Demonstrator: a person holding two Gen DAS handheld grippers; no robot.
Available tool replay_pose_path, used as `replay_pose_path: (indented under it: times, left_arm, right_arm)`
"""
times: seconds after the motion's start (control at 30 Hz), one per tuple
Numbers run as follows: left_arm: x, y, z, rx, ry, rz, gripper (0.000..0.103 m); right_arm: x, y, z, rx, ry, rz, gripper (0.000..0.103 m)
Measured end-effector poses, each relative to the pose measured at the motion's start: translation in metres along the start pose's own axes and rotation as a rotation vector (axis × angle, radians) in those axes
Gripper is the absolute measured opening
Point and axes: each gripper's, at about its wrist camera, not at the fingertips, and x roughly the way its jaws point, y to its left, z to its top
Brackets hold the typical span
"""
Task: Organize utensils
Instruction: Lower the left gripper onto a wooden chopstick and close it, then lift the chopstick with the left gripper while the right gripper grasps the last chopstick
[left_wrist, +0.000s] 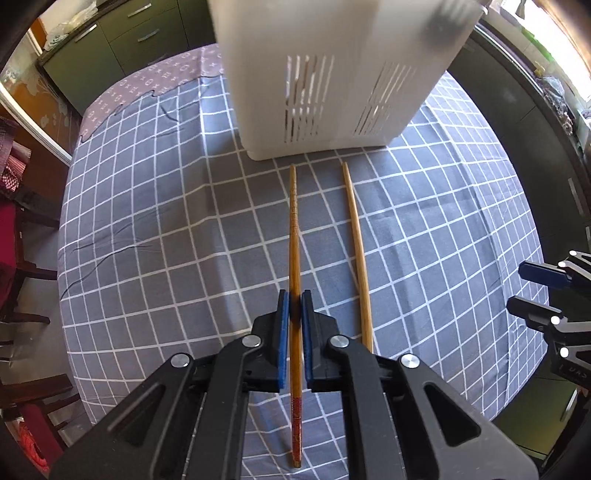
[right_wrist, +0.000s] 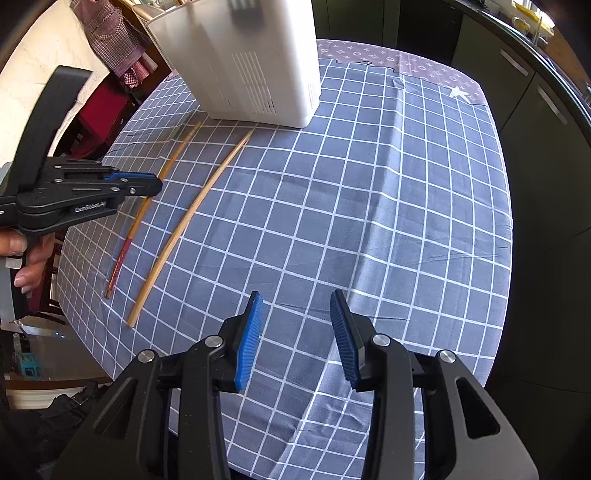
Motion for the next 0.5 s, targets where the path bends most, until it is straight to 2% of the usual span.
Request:
replay_pose_path:
  times: [0.17, 0.33, 0.5]
  left_arm:
    - [-0.042, 0.025, -0.018, -0.024, -0.107, -0.039, 0.007]
    - [-0.082, 0.043, -0.029, -0.037, -0.212, -0.055, 0.007]
    - [-0.101, 0.046, -0.042, -0.03, -0.266, -0.06, 0.007]
  right_arm:
    - [0.007, 0.009, 0.011, 0.018, 0.023, 0.009, 0.039]
    - [0.022, 0.023, 0.033, 0.092, 0.067, 0.085, 0.039]
    - [0.051, 0.041, 0.058, 0.17, 0.136, 0.126, 0.038]
